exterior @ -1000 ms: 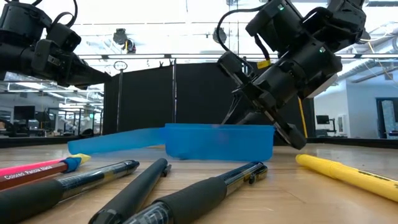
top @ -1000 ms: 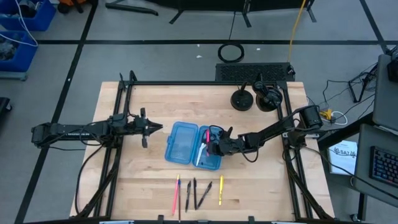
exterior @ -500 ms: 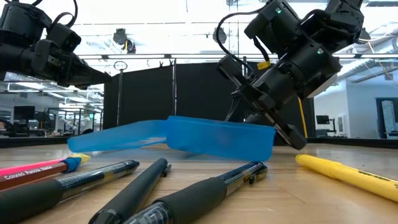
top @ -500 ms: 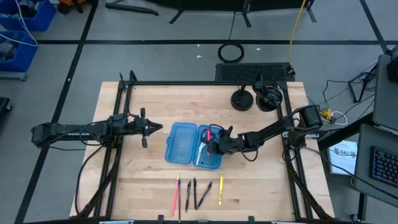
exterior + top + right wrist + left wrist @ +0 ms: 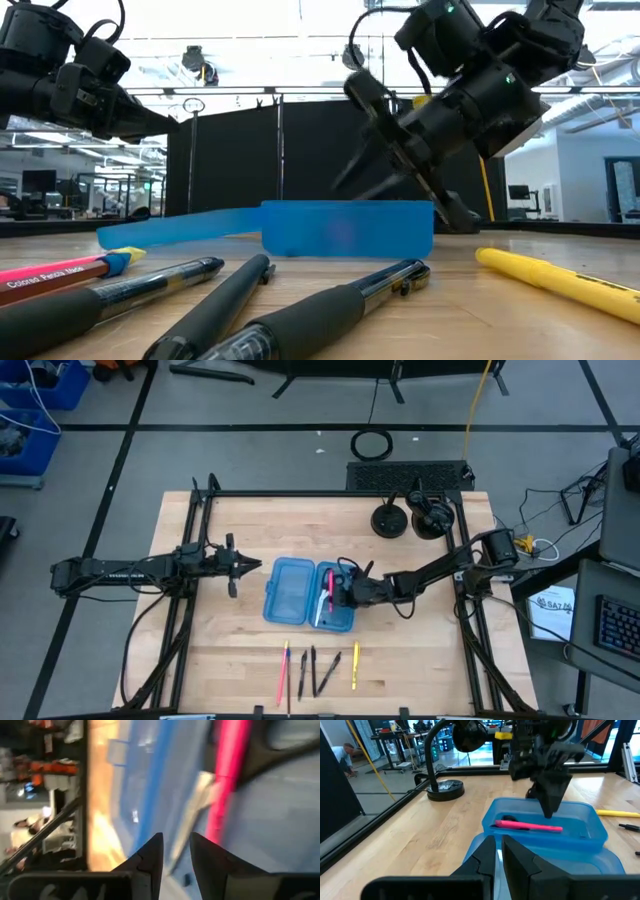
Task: Pick & place school supplies into a supply box
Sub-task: Put the pink pencil into the blue supply box
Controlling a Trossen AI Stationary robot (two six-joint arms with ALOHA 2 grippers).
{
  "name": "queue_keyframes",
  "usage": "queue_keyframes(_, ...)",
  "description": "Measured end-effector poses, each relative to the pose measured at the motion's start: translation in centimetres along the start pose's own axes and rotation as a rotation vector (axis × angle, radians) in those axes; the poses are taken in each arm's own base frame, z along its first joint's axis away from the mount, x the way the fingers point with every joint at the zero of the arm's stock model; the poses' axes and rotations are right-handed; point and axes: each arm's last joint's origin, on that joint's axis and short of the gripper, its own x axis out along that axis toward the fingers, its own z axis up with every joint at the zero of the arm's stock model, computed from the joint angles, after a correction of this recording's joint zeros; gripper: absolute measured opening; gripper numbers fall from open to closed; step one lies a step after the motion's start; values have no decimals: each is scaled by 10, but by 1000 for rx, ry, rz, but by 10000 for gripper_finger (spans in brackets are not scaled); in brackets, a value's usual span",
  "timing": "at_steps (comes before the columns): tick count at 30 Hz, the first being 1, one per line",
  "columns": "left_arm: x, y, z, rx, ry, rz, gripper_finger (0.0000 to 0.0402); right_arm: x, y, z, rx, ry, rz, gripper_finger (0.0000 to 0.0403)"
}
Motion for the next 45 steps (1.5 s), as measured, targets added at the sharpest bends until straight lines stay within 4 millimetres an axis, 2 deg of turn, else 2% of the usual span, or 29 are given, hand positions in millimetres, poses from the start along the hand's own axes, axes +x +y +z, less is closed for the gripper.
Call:
queue_keyframes(9,0,0,0,0,0,0,37,-15,41,5,-196,-4,17,88)
queue_keyframes(12,0,0,0,1,3,-1,37,-27,62,4,-360,16,78,88)
queue_keyframes(17,0,0,-1,1,11,-3,37,-69,86,-5,-693,17,140,69)
queue_keyframes(22,0,0,-3,15,34,9,37,-116,90,-3,-971,-62,38,31)
queue_keyframes(24,0,1,-4,47,46,40,37,-131,88,2,-1090,-91,-6,10)
queue_keyframes(27,0,3,-5,61,60,126,37,-143,78,5,-1241,-72,-46,5)
queue_keyframes(32,-1,8,1,32,3,269,37,-144,55,5,-1371,-68,-51,1)
queue_keyframes(35,-1,8,3,22,-15,279,37,-140,37,0,-1473,-51,-48,1)
queue_keyframes(38,-1,8,3,16,-16,272,37,-136,23,-6,-1574,-102,35,1)
queue_keyframes(41,-1,8,2,0,-8,273,37,-138,10,-5,-1601,-173,99,1)
queue_keyframes(45,-1,8,2,-5,-10,273,37,-149,-7,3,-1605,-215,99,0)
